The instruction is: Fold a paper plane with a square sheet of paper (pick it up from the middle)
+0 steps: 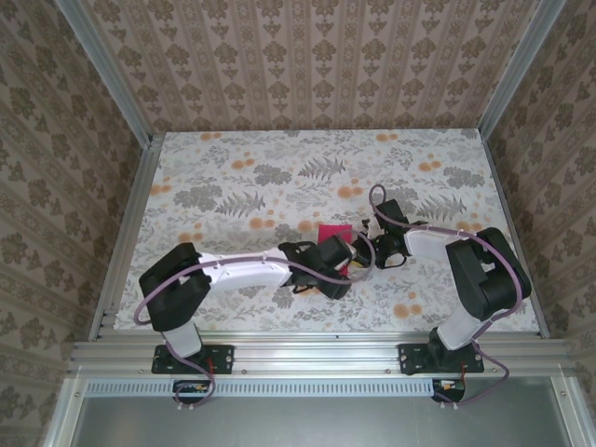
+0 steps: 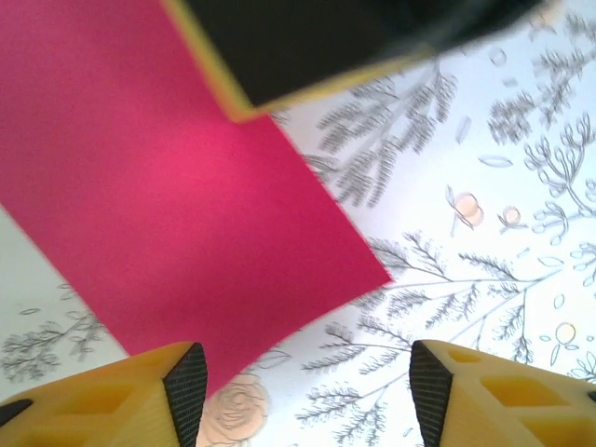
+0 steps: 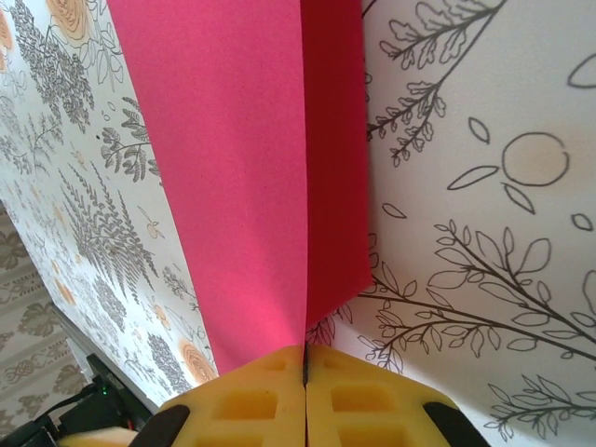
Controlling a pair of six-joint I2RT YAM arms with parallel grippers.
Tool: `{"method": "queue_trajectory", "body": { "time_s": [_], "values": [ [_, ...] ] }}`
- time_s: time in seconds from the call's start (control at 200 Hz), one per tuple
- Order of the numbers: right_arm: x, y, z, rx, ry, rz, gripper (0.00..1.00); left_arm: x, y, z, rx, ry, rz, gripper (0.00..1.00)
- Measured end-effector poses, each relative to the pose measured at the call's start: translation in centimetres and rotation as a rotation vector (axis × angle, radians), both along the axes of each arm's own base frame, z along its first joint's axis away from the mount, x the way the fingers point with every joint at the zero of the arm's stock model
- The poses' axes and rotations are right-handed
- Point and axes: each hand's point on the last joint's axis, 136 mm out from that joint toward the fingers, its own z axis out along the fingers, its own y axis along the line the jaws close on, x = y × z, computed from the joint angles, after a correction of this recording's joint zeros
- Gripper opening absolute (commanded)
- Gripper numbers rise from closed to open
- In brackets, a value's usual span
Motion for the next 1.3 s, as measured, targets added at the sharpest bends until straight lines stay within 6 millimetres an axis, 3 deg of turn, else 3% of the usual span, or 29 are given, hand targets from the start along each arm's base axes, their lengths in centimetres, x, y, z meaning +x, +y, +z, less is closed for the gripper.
{"method": "queue_trajectory", "body": {
  "time_s": [0.17,0.435,0.535,0.775,1.045,1.14,1.21,1.3],
  "values": [
    [0.1,0.1,0.2,0.014,0.006,-0.009,0.07,-0.7,-1.0,-1.1,0.091,-0.085,-0.054,0.68],
    [0.1,0.2,0.3,0.029,0.014,-0.012,0.08,0.8,-1.2,-1.8,0.182,-0.204,-0.026,0.67],
    [0.1,0.3,0.3,0.031,0.011,-0.013,0.08,1.2,-0.8,-1.6,0.202,-0.24,-0.012,0.59],
    [0.4,0.2,0.4,0.034,0.002,-0.016,0.08,2.0,-0.4,-1.3,0.223,-0.289,0.005,0.24],
    [0.4,0.2,0.3,0.031,0.005,-0.014,0.12,2.2,-0.4,-1.2,0.225,-0.299,0.008,0.0],
    [0.3,0.2,0.2,0.03,0.004,-0.011,0.16,2.2,-0.4,-1.2,0.224,-0.298,0.008,0.0],
    [0.2,0.1,0.2,0.027,0.008,-0.01,0.24,2.3,-0.3,-1.2,0.215,-0.288,0.01,0.0],
    [0.0,-0.3,0.0,0.018,0.013,-0.004,0.26,2.5,0.0,-1.0,0.189,-0.264,0.018,0.0]
  ]
}}
